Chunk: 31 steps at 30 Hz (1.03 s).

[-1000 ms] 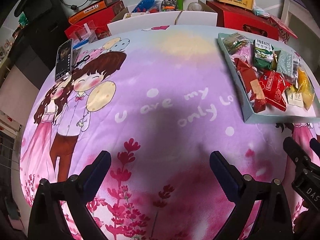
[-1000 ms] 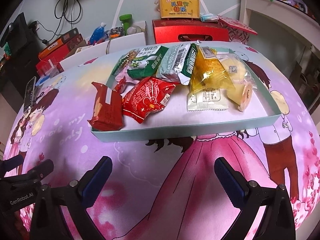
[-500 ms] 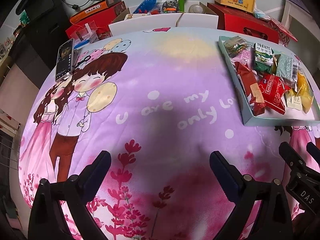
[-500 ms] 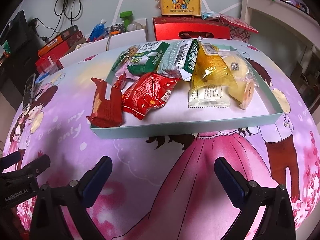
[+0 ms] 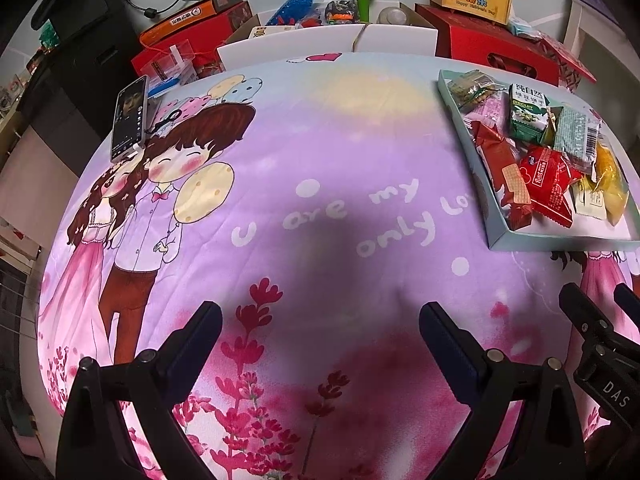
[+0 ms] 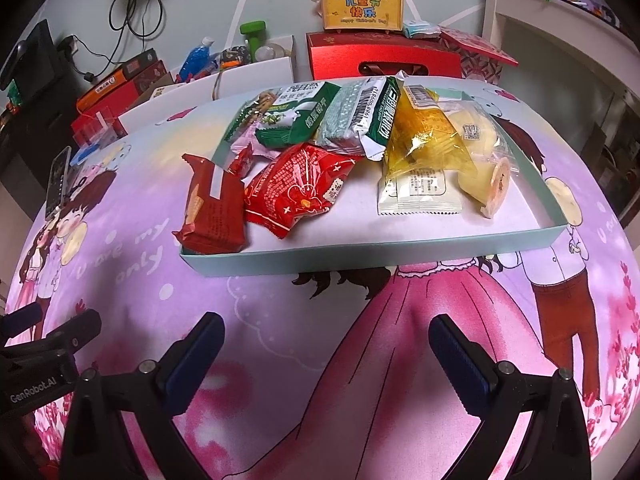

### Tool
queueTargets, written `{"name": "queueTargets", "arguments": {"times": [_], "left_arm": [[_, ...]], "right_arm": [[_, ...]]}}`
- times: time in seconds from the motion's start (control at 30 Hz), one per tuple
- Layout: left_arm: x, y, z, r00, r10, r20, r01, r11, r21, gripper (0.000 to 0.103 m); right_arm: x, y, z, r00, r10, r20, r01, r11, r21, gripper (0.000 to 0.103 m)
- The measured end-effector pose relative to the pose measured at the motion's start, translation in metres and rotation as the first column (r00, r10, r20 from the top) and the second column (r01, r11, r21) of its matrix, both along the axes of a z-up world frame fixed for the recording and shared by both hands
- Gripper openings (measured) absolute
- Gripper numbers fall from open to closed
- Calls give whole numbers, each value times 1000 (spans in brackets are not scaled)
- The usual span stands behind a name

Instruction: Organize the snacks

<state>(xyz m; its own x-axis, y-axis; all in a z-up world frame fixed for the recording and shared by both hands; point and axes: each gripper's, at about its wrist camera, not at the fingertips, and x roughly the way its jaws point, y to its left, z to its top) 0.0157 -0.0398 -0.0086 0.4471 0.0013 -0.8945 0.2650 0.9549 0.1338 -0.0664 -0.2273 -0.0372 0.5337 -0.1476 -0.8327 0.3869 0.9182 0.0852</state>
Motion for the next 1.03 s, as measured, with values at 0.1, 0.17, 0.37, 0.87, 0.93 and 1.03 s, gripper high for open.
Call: {"name": "queueTargets", "arguments": {"times": [0.1, 0.17, 0.37, 0.87, 0.93, 1.03], "left_arm": [[0, 0, 0, 1000, 1, 0, -1, 1000, 0, 99], [0, 0, 0, 1000, 1, 0, -1, 1000, 0, 99], [0, 0, 0, 1000, 3, -2, -3, 1000, 2, 99], [0, 0, 1, 1000, 9, 5, -9, 1000, -2, 99], [-2, 1, 5, 1000, 12, 26, -12, 1000, -8, 99], [-3, 3, 8, 999, 12, 32, -11, 1000, -30, 99]], "right_arm": [[0, 0, 0, 1000, -1, 0, 1, 1000, 2, 103], [0, -1, 0, 1000, -2, 1, 2, 1000, 3, 103], [0, -1, 0, 1000, -1, -2, 1, 1000, 4, 103], [-1, -1, 0, 1000, -5, 1, 5, 1000, 6, 103], [-1, -2, 0, 1000, -7, 3, 7, 1000, 6, 103], [-2, -3, 1, 1000, -9, 5, 9, 1000, 8, 103]]}}
